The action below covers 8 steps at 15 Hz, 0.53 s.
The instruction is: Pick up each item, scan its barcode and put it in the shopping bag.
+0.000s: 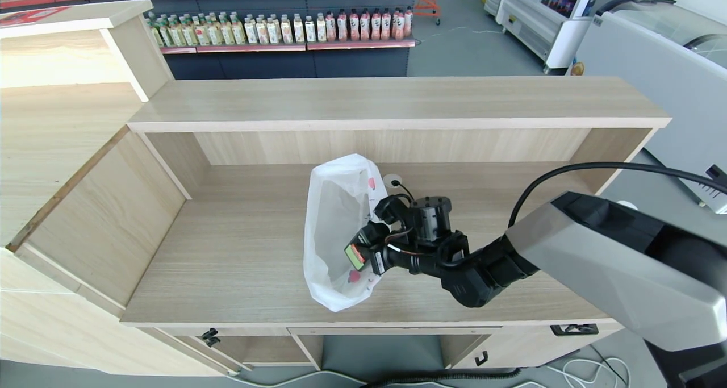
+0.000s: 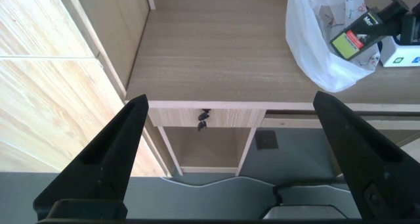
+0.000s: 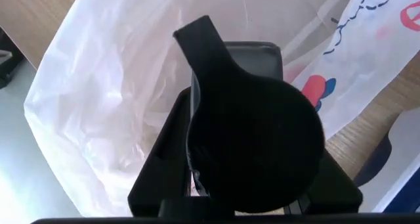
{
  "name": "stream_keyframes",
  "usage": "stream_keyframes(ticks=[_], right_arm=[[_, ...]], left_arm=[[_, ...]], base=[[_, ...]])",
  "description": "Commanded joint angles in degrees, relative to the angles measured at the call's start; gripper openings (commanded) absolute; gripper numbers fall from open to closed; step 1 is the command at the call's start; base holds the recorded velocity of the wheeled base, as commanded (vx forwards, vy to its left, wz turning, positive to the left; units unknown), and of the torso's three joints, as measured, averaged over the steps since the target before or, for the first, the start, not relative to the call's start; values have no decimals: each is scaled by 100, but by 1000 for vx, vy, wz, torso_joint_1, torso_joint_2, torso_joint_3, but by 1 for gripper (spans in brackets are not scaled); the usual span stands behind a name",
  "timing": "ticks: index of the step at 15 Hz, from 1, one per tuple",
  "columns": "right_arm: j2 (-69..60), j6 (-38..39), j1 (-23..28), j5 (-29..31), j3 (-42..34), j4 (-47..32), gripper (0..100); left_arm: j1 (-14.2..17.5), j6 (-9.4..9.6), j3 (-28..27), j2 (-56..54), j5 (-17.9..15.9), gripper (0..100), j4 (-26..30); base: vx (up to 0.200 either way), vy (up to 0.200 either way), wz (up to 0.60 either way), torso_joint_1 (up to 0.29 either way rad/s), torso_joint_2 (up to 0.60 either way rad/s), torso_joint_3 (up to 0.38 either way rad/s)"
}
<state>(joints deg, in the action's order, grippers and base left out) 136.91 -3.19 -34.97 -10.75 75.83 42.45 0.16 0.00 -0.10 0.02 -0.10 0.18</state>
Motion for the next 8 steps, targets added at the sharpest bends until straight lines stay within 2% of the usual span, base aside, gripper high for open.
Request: stream_keyframes(ticks=[1,4,8], right_arm=[[72,12,-27,-32,108,0,100],[-77,319,-18,-50,108,9,100],[-763,1515,43,-190,-33,0,100]], left_arm=[[2,0,1,-2,1,100,-1],[2,0,1,-2,1,100,-1],[2,0,1,-2,1,100,-1]], base=[[0,0,0,0,0,0],[0,0,0,0,0,0],[0,0,0,0,0,0]])
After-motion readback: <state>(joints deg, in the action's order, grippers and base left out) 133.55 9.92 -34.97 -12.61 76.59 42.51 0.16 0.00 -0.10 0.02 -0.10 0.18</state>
